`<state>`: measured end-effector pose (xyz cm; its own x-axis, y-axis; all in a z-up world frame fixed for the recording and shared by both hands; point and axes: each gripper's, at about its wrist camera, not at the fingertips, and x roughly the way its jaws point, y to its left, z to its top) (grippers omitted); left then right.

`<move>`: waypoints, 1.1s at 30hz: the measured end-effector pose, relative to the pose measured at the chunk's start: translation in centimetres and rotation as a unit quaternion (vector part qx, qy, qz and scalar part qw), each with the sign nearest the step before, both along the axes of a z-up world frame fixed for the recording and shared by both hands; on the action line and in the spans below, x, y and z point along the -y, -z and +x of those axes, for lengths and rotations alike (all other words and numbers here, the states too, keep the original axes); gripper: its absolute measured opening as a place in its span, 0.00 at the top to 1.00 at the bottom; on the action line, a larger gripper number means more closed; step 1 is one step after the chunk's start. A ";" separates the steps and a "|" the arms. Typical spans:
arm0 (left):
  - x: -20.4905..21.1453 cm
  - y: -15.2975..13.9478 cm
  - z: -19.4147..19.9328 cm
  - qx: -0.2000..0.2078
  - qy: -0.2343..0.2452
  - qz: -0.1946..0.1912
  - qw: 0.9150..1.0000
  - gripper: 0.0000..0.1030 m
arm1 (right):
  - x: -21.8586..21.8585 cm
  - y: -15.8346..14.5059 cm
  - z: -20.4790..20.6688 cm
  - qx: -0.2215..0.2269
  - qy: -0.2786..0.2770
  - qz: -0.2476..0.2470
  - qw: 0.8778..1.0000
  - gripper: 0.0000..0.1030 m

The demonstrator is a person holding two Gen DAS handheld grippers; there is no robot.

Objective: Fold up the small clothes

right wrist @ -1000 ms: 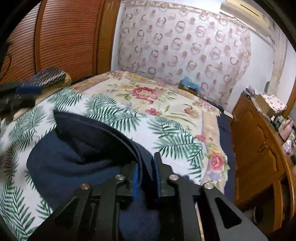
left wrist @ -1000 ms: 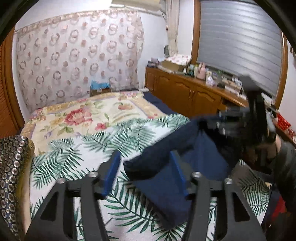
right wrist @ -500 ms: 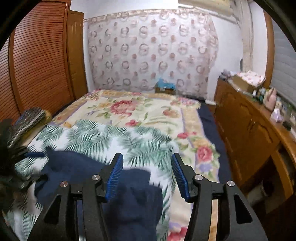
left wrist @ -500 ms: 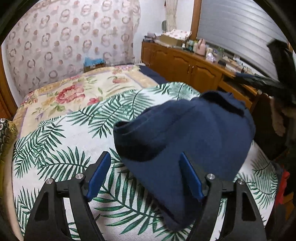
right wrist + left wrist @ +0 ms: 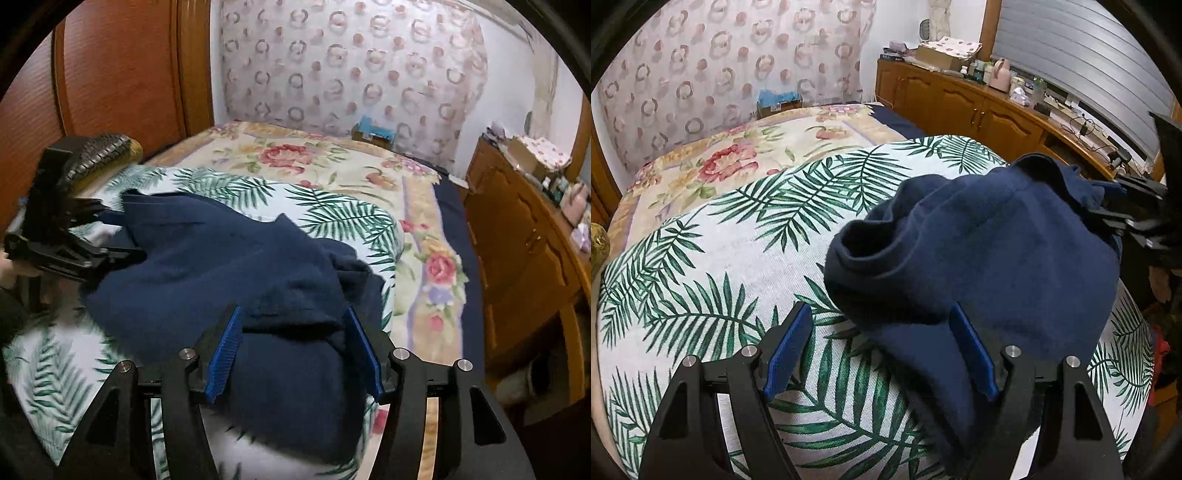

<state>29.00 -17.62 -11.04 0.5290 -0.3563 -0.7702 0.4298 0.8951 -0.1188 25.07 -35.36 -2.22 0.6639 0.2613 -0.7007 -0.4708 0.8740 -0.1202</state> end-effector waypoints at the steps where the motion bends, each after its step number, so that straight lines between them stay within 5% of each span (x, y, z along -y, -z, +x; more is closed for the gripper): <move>1: -0.1 0.0 0.1 -0.002 0.000 -0.003 1.000 0.24 | 0.1 0.1 0.8 0.004 0.007 -0.004 1.000 0.42; 7: -0.4 -0.1 0.9 -0.014 -0.002 -0.015 1.000 0.24 | 4.2 -1.5 4.3 0.032 0.137 0.041 0.989 0.42; 9: -0.6 -0.2 1.5 -0.021 -0.006 -0.027 0.999 0.24 | 4.2 -2.7 3.2 0.057 0.128 0.062 0.988 0.42; 13: -0.6 -0.2 1.8 -0.025 -0.002 -0.043 0.999 0.25 | 3.7 -2.2 1.6 0.017 0.088 0.079 0.993 0.42; 20: -0.3 -0.3 2.0 -0.039 0.009 -0.072 0.997 0.50 | 4.5 0.7 1.8 -0.051 0.077 0.071 0.993 0.39; 29: -0.1 -0.3 2.7 -0.048 0.002 -0.086 0.995 0.50 | 6.0 0.8 2.5 -0.074 0.084 0.126 0.986 0.34; 33: 0.0 -0.5 2.8 -0.042 0.014 -0.088 0.995 0.78 | 4.2 2.1 2.3 -0.070 0.063 0.121 0.988 0.50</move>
